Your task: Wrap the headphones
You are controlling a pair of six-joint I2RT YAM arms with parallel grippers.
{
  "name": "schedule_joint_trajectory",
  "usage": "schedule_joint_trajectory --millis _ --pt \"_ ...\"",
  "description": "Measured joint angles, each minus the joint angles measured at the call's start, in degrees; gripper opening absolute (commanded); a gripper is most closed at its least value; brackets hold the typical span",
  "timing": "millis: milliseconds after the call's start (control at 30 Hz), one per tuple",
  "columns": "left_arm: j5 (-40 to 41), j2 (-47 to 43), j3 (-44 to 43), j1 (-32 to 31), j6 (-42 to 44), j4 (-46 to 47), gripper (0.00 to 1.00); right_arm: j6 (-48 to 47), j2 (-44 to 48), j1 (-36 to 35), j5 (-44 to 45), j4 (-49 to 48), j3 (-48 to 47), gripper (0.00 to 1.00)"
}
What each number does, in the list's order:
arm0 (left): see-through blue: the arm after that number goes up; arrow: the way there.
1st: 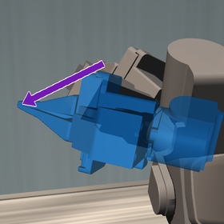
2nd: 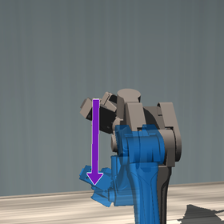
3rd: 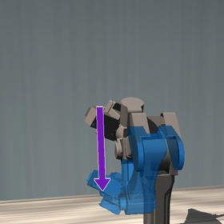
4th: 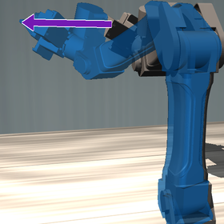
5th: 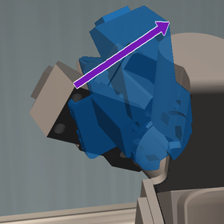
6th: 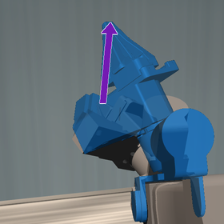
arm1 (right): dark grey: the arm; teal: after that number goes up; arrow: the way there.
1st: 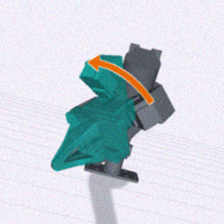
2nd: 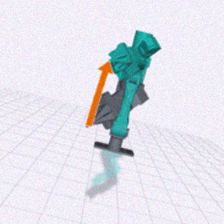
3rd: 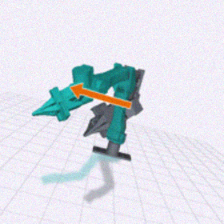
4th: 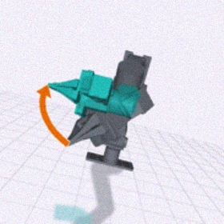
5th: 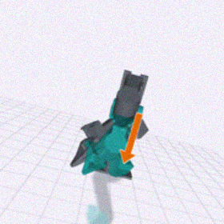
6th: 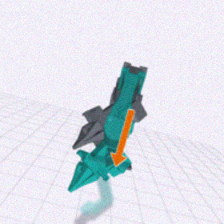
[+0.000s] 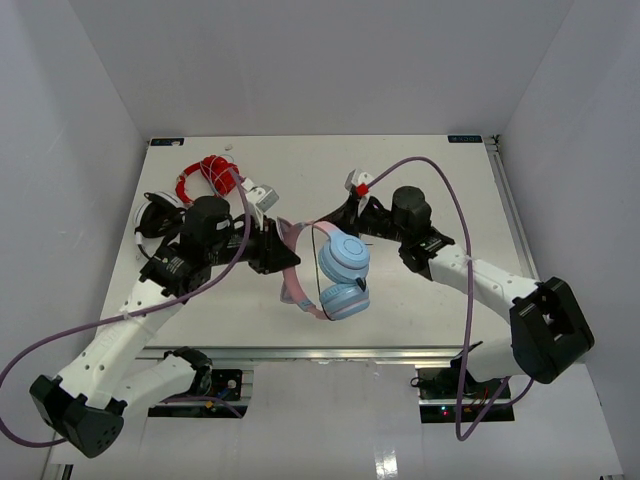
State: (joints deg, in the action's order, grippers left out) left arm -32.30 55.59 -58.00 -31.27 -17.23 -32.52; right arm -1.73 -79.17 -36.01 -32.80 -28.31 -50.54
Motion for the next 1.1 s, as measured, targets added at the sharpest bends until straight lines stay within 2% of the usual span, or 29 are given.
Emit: schedule_joint_trajectory --millis 133,267,433,633,767,900,1100 --pt "5.76 4.74 0.23 -4.07 1.07 -0.7 0.0 -3.48 -0.3 0.56 -0.41 10.41 -9.98 0.08" --pt "15.81 12.2 -1.13 -12.48 0.27 -0.03 0.0 -7.78 -2.23 0.62 -1.07 27.95 -22.03 0.08" --pt "24.98 17.15 -2.43 -14.94 0.45 -2.02 0.0 -10.59 -2.68 1.41 2.73 43.82 -26.29 0.08" --pt "36.04 22.34 -4.36 -16.06 0.34 -6.16 0.0 -11.2 -2.8 1.87 7.49 55.3 -29.5 0.08" --pt "43.92 23.76 -5.59 -16.37 -1.24 -9.24 0.0 -11.11 -2.82 1.91 7.31 58.87 -31.3 0.08" --pt "51.83 25.96 -8.25 -16.83 -3.99 -12.82 0.0 -10.6 -2.82 1.93 3.29 59.62 -31.39 0.08" --pt "58.6 27.33 -10.87 -17.22 -7.36 -17.23 0.0 -6.83 -0.49 1.95 -5.63 54.48 -25.86 0.08"
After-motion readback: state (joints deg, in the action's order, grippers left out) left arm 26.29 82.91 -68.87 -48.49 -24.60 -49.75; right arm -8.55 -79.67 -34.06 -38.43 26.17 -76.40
